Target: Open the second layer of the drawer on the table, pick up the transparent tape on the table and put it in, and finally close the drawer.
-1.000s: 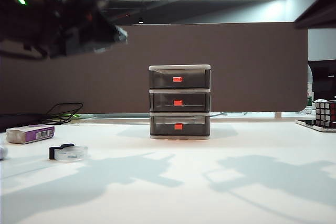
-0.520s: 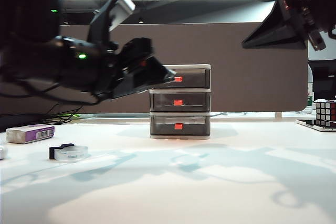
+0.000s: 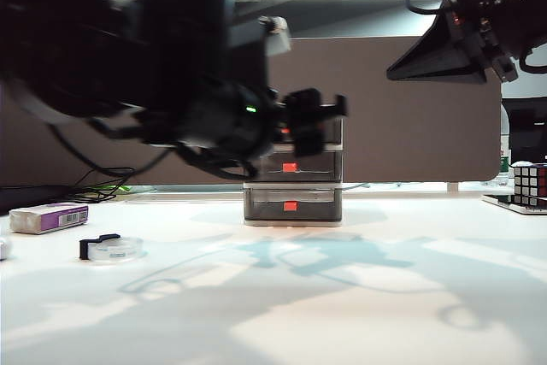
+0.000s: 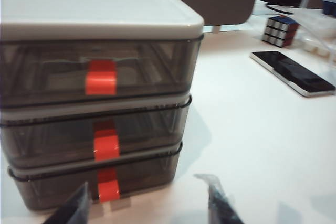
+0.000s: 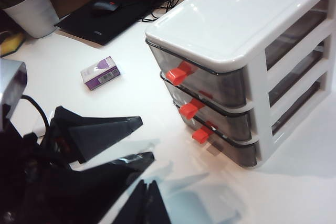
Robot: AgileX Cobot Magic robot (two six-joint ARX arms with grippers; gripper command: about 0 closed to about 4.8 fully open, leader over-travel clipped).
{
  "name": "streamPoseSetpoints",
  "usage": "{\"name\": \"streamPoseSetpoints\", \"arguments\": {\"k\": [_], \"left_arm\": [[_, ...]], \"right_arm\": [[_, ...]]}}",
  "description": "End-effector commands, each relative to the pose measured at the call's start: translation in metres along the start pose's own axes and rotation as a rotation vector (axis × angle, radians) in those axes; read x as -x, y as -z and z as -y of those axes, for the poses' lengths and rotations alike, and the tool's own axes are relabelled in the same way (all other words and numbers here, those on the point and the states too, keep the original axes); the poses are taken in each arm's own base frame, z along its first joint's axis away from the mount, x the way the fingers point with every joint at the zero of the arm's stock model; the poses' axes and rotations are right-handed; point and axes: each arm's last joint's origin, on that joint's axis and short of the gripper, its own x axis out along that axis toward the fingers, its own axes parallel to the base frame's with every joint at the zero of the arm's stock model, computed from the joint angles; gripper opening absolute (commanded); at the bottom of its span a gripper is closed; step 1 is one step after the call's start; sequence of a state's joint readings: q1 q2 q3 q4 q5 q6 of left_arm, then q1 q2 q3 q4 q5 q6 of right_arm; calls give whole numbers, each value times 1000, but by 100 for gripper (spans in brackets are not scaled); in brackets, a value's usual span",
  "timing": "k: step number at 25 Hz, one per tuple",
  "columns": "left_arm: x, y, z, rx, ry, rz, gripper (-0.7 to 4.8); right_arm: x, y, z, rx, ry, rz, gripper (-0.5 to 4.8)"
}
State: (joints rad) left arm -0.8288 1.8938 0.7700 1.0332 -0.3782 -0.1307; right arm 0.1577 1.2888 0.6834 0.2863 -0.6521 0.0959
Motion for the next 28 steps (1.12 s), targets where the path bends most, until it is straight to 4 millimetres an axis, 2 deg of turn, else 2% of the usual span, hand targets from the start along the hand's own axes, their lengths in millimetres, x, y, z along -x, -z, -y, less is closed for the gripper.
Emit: {"name": "streamPoseSetpoints", "arguments": {"k": [1, 3, 11, 20, 22, 28], "left_arm": [[-9, 3, 9, 0, -93, 20, 278], [-17, 7, 13, -8, -157, 12, 278], [-35, 18, 12, -16, -214, 1, 277], [-41, 16, -2, 22, -209, 18, 277], [-44, 15, -6, 30, -157, 15, 273], [-46, 15, -13, 47, -163, 17, 273]], "right_arm": [[-4, -2, 2, 21, -4, 22, -5], [-8, 2, 6, 12, -4, 10, -5], [-26, 12, 20, 28, -13, 31, -5], [-38, 23, 29, 18, -41, 22, -5], [-38, 23, 29, 20, -41, 24, -5], [-38, 20, 28, 39, -44, 48, -5]]}}
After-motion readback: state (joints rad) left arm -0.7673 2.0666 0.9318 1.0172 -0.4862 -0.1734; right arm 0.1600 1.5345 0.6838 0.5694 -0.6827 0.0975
